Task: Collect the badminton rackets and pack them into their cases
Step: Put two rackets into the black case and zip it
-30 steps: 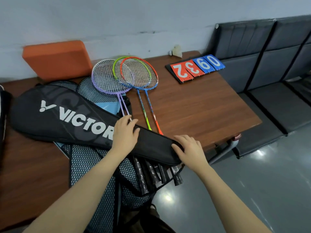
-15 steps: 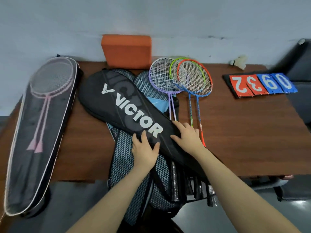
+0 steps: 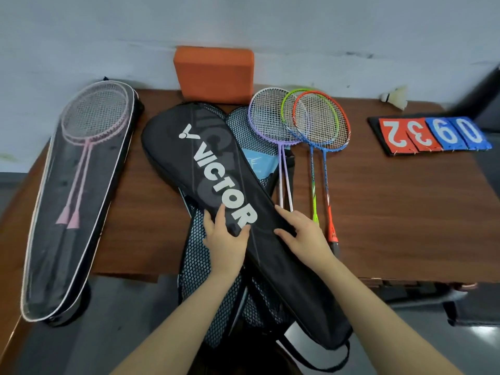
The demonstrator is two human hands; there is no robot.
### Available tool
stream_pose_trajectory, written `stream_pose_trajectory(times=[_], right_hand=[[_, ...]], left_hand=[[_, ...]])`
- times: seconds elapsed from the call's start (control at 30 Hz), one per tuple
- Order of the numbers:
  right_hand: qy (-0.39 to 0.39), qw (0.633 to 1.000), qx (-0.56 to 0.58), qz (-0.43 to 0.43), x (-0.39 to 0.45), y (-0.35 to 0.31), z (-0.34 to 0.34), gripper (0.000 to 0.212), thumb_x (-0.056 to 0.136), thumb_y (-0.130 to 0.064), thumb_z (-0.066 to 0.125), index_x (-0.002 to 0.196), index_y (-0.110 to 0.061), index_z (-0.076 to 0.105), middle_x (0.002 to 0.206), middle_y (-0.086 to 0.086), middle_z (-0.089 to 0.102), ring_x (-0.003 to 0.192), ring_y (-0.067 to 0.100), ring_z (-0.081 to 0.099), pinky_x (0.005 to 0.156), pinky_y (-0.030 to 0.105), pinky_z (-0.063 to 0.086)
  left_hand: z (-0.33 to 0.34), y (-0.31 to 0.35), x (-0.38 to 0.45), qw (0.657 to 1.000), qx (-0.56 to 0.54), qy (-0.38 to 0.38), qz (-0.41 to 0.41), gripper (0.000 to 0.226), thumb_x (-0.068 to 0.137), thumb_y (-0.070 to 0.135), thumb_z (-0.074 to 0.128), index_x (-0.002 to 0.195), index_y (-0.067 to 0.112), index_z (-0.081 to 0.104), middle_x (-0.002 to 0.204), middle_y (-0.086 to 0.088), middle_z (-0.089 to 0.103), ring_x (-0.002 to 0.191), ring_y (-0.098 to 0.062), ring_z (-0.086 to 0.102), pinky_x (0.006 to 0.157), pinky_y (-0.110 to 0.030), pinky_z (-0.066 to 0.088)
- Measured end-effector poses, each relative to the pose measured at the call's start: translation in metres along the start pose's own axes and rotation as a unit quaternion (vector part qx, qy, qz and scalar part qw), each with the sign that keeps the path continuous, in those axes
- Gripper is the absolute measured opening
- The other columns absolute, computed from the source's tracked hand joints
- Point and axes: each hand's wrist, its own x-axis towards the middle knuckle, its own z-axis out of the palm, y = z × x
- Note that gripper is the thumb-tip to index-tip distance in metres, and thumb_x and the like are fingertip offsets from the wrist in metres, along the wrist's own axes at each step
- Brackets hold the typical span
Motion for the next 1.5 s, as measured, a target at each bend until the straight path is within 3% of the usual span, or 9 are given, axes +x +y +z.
stream_pose_trajectory(times=[0.2, 0.37, 0.5, 0.63, 0.83, 1.0, 1.17, 1.37, 1.5], right_hand=[[0.06, 0.996, 0.019, -0.066, -0.003, -0.027, 0.016, 0.044, 0.087, -0.008, 0.062, 0.13, -0.012, 0.053, 0.089, 0.005, 0.061, 0.081, 0.022, 0.06, 0.073, 0.042, 0.052], [0.07, 0.993, 0.077, -0.049, -0.011, -0.045, 0.029, 0.045, 0.086, -0.007, 0.063, 0.13, -0.013, 0.054, 0.09, 0.005, 0.064, 0.079, 0.006, 0.057, 0.075, 0.021, 0.046], [0.089, 0.992, 0.081, -0.033, -0.016, -0.065, 0.032, 0.043, 0.085, -0.006, 0.064, 0.127, -0.013, 0.056, 0.085, -0.007, 0.061, 0.073, -0.005, 0.053, 0.071, 0.006, 0.04], [0.125, 0.991, 0.033, -0.03, -0.022, -0.088, 0.039, 0.041, 0.085, -0.007, 0.064, 0.126, -0.012, 0.057, 0.088, 0.001, 0.065, 0.073, 0.004, 0.055, 0.074, 0.02, 0.046], [0.198, 0.979, -0.036, -0.02, -0.013, -0.146, 0.08, 0.033, 0.086, -0.004, 0.062, 0.118, -0.004, 0.062, 0.089, 0.008, 0.064, 0.079, 0.023, 0.061, 0.073, 0.033, 0.05], [0.245, 0.969, -0.021, -0.013, 0.004, -0.194, 0.124, 0.035, 0.086, -0.008, 0.063, 0.121, -0.008, 0.06, 0.103, 0.007, 0.067, 0.089, 0.021, 0.063, 0.079, 0.032, 0.051], [0.266, 0.964, -0.019, -0.019, 0.016, -0.238, 0.166, 0.029, 0.085, -0.007, 0.063, 0.114, -0.009, 0.065, 0.088, 0.002, 0.065, 0.075, 0.016, 0.059, 0.071, 0.031, 0.05], [0.242, 0.969, -0.001, -0.044, 0.028, -0.273, 0.216, 0.026, 0.085, -0.006, 0.063, 0.11, -0.01, 0.066, 0.081, -0.003, 0.06, 0.062, -0.003, 0.044, 0.063, 0.015, 0.039], [0.207, 0.976, 0.004, -0.061, 0.054, -0.294, 0.243, 0.025, 0.086, -0.007, 0.062, 0.11, -0.009, 0.066, 0.085, 0.003, 0.064, 0.067, 0.007, 0.049, 0.065, 0.03, 0.047]], left_hand=[[-0.027, -0.004, -0.004, 0.997, 0.074, 0.002, -0.008, 0.073, 0.079, 0.035, 0.069, 0.141, 0.025, 0.033, 0.145, -0.001, 0.037, 0.135, -0.019, 0.028, 0.112, -0.049, 0.018], [-0.035, -0.018, -0.016, 0.994, 0.103, -0.028, 0.001, 0.068, 0.082, 0.042, 0.063, 0.141, 0.025, 0.032, 0.143, 0.001, 0.038, 0.134, -0.017, 0.028, 0.107, -0.043, 0.015], [-0.049, -0.021, -0.009, 0.998, 0.003, -0.055, -0.011, 0.071, 0.08, 0.036, 0.068, 0.14, 0.02, 0.033, 0.139, -0.004, 0.034, 0.124, -0.02, 0.041, 0.11, -0.04, 0.028], [-0.076, -0.026, 0.0, 0.997, -0.067, -0.03, 0.032, 0.057, 0.08, 0.018, 0.071, 0.131, 0.017, 0.048, 0.13, -0.004, 0.044, 0.083, 0.0, 0.054, 0.083, -0.007, 0.04], [-0.139, -0.023, 0.036, 0.987, -0.112, -0.042, 0.103, 0.04, 0.085, 0.011, 0.064, 0.123, 0.021, 0.057, 0.135, -0.004, 0.046, 0.118, -0.02, 0.051, 0.103, -0.039, 0.041], [-0.2, -0.035, 0.069, 0.982, -0.112, -0.056, 0.14, 0.038, 0.086, 0.014, 0.062, 0.122, 0.023, 0.058, 0.137, 0.002, 0.045, 0.115, -0.013, 0.052, 0.097, -0.024, 0.044], [-0.251, -0.046, 0.101, 0.977, -0.097, -0.06, 0.181, 0.036, 0.087, 0.015, 0.06, 0.122, 0.023, 0.058, 0.136, 0.007, 0.046, 0.116, -0.002, 0.048, 0.088, 0.0, 0.035], [-0.304, -0.082, 0.119, 0.981, -0.085, -0.032, 0.171, 0.032, 0.087, 0.013, 0.06, 0.119, 0.021, 0.061, 0.134, 0.008, 0.048, 0.107, 0.021, 0.042, 0.085, 0.005, 0.031], [-0.332, -0.101, 0.141, 0.985, -0.08, 0.009, 0.151, 0.03, 0.086, 0.013, 0.061, 0.116, 0.02, 0.063, 0.133, 0.005, 0.05, 0.094, 0.019, 0.049, 0.083, 0.002, 0.035]])
